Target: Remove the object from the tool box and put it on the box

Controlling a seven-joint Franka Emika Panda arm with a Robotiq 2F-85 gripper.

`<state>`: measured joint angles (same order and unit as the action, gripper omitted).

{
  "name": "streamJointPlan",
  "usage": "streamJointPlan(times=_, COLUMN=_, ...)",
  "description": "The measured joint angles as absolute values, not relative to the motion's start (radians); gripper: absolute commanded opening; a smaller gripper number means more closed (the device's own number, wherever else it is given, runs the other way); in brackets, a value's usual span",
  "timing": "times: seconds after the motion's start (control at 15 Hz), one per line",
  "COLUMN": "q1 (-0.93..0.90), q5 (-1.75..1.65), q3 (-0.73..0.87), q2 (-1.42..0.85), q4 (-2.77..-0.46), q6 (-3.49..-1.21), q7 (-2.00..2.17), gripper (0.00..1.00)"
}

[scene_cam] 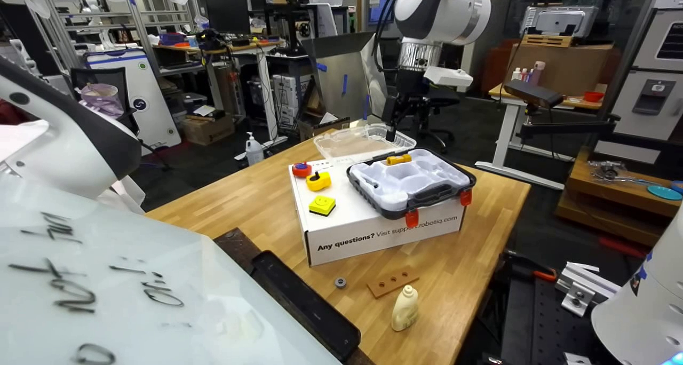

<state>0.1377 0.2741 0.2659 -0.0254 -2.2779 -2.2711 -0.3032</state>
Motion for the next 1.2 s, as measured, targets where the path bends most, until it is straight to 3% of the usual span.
streamJointPlan(times=1.2, q1=0.176, q5=0.148, q3=0.264, q2=-0.257, q4=-2.169, q6=-2.421, q7=0.022, gripper=1.0)
